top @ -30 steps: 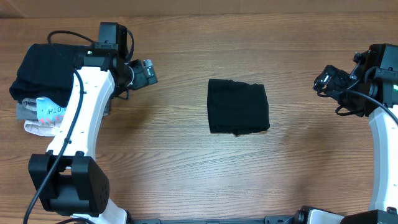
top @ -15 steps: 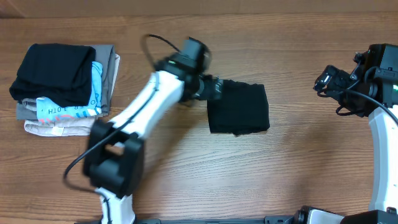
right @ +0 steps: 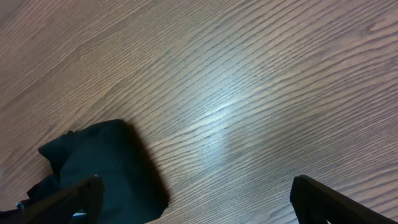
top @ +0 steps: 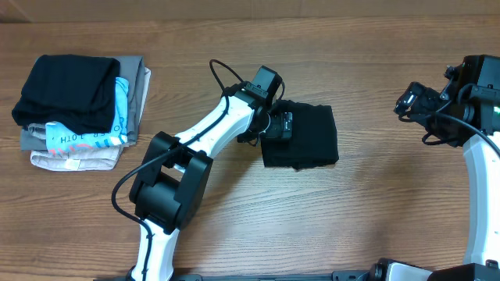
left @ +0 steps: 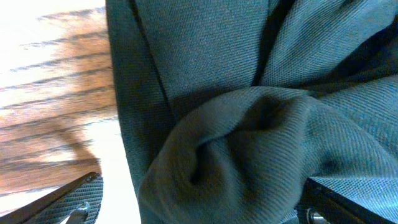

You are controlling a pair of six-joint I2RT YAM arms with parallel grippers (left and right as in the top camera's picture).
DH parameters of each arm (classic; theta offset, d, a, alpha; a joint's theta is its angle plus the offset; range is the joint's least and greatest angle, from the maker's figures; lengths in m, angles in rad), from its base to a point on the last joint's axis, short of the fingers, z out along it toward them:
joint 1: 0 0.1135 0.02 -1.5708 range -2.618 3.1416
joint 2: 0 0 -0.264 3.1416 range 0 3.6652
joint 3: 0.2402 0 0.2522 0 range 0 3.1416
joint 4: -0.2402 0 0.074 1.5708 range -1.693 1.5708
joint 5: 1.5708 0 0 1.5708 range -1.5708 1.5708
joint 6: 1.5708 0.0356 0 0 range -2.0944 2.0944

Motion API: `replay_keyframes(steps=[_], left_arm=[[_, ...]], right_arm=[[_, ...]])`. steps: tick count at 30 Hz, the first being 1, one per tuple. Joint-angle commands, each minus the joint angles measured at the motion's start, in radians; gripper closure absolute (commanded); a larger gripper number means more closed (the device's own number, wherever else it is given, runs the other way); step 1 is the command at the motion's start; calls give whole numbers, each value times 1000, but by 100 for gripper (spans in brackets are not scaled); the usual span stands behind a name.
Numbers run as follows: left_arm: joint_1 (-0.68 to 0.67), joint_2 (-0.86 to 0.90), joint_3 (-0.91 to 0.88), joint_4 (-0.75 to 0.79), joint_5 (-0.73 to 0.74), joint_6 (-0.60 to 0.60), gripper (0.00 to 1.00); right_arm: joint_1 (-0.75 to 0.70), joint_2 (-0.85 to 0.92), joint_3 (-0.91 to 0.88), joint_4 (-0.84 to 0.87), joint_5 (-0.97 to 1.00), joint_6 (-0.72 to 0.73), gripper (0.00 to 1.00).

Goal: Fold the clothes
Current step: 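Move the left gripper to the black folded bundle and grasp it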

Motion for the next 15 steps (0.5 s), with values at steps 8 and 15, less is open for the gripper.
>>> replay_keyframes(steps=[8,15], left_arm=[[-52,80,-3,3,-69,-54,23],[-52,81,-4,-24,-69,-46,55]], right_arm=[[0,-3,1,2,10,5,0],[0,-3,1,2,10,4,0]])
